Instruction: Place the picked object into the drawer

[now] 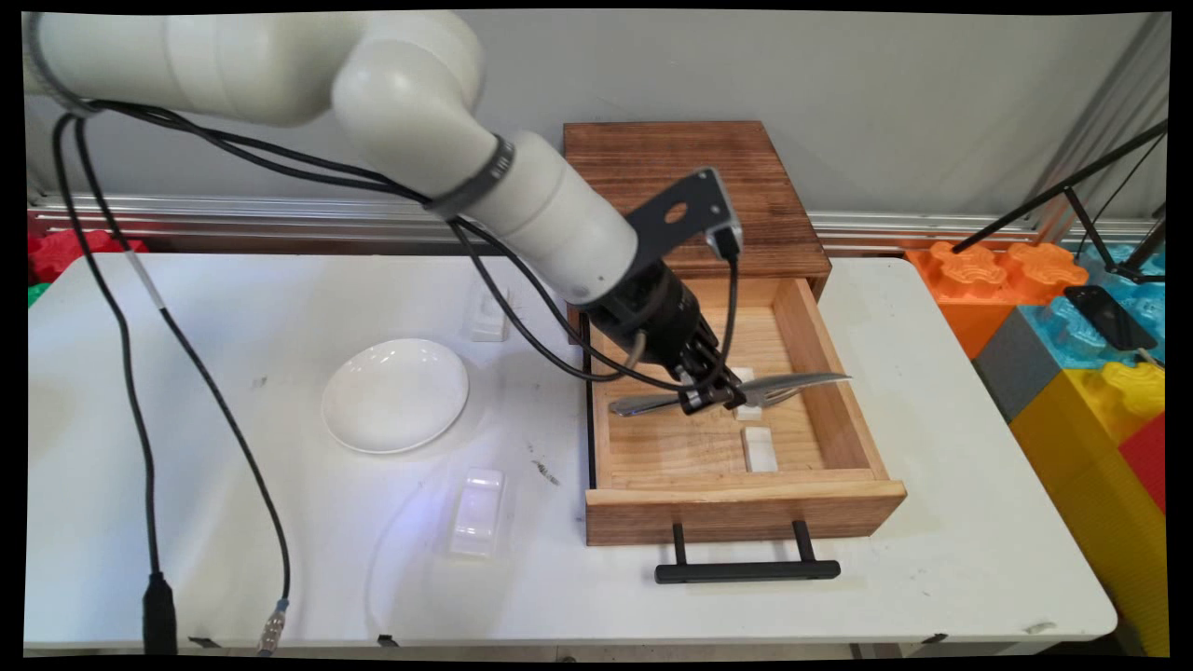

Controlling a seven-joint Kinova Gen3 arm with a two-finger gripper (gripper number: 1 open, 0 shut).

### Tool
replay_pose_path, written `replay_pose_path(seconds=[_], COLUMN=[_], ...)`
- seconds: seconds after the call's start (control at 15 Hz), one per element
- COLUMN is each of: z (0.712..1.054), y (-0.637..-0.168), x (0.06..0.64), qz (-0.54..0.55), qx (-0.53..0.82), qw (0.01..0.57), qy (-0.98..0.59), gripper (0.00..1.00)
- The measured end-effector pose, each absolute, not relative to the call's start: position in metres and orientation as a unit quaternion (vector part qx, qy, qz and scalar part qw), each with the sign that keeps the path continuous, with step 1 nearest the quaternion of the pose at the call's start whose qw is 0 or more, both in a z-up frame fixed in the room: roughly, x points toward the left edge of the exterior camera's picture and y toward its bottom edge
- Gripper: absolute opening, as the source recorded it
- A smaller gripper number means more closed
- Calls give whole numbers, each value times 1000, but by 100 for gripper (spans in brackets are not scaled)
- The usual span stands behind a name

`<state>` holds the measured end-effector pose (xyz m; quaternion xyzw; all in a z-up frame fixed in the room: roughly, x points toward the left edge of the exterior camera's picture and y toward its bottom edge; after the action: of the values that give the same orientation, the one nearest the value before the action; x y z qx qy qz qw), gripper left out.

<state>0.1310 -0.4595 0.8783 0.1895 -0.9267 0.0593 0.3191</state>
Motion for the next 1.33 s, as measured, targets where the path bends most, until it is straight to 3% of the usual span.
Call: replay_pose_path(seconds=[1.33], z=[812], y=[-475], x=[104], qz=[51], qx=[178], qw=[285], qy=[-940], gripper=[0])
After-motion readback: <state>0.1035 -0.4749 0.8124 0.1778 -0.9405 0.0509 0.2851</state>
